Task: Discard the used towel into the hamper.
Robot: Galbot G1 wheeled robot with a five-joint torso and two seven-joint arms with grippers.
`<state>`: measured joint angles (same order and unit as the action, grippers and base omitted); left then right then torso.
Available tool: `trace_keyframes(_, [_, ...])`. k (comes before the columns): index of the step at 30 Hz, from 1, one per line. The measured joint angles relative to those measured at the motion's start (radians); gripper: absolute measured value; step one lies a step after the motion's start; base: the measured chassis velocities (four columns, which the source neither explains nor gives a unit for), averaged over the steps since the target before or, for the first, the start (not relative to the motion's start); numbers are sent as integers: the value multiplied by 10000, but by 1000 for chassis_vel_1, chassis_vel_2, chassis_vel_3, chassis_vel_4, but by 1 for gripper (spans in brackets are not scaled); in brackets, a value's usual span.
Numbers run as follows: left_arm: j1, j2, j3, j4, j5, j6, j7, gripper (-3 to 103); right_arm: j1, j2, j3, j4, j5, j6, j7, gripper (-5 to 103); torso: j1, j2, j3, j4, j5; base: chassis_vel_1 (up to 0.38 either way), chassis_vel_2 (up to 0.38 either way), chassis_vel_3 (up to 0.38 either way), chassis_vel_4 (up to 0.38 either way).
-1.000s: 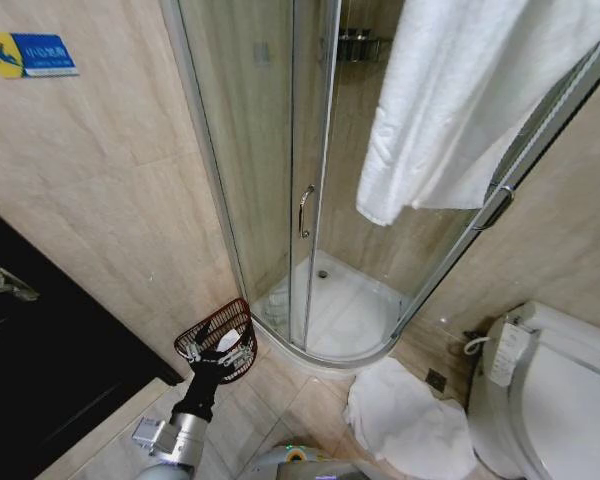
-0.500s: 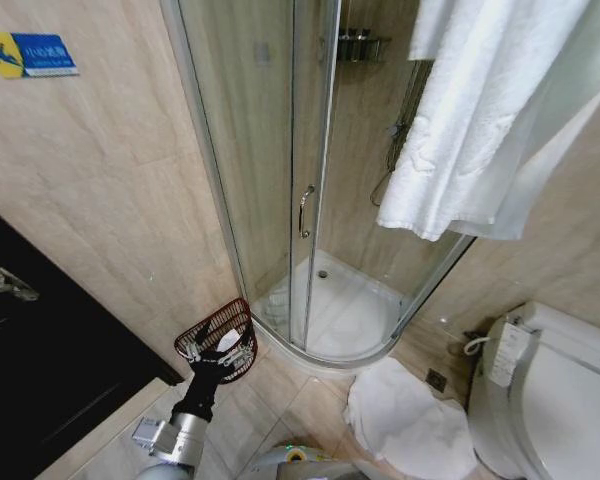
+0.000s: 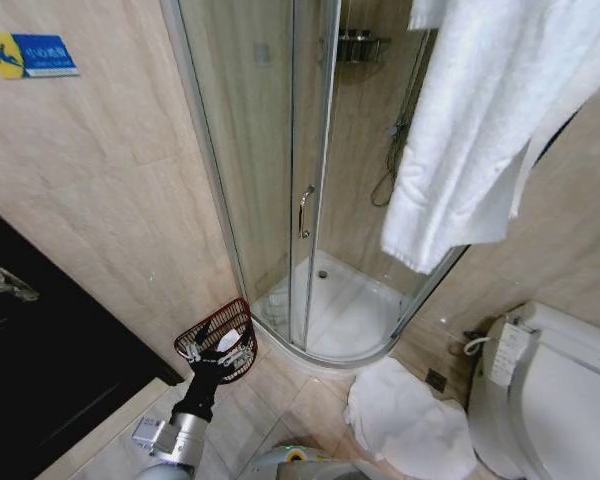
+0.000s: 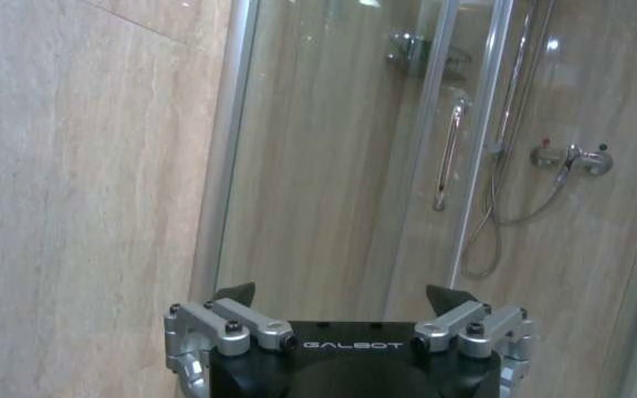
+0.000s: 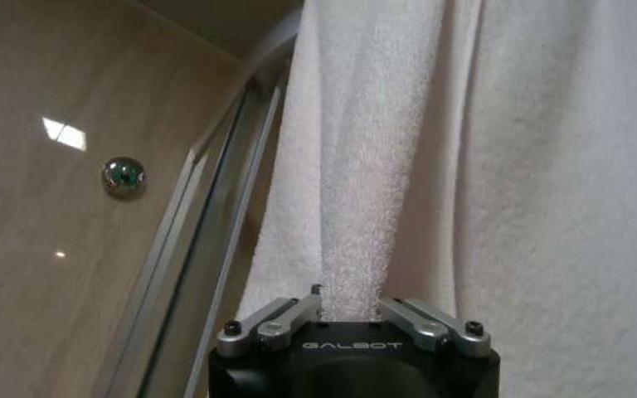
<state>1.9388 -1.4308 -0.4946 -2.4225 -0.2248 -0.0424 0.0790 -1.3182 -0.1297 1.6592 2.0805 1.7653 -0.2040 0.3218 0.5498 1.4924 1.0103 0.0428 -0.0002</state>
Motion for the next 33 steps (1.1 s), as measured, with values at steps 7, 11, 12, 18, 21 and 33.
trace_keyframes(7, [0,0,0,0,0,0,0,100,-35,1032,-90,1009,463,-212,307,4,0,0,0,0,3,0,0,0,0])
trace_keyframes(11, [0,1,0,-1,0,0,0,100,-157,1834,-172,1733,546,-315,352,4,0,0,1,-2,6,0,0,0,0])
trace_keyframes(12, [0,1,0,-1,0,0,0,100,-205,2038,-192,1919,563,-337,352,4,0,-1,1,-2,8,0,0,0,0])
trace_keyframes(18, [0,0,0,-1,0,0,0,100,-349,2858,-204,2730,751,-407,393,4,1,-2,1,0,-3,0,0,0,0])
trace_keyframes(21, [0,1,0,0,0,0,0,100,-472,3291,-269,3146,835,-453,405,4,1,-1,1,-1,2,0,0,0,0])
trace_keyframes(33, [0,1,0,-1,0,0,0,100,-1321,4874,-296,4188,696,-571,469,4,1,-2,1,0,3,0,0,0,0])
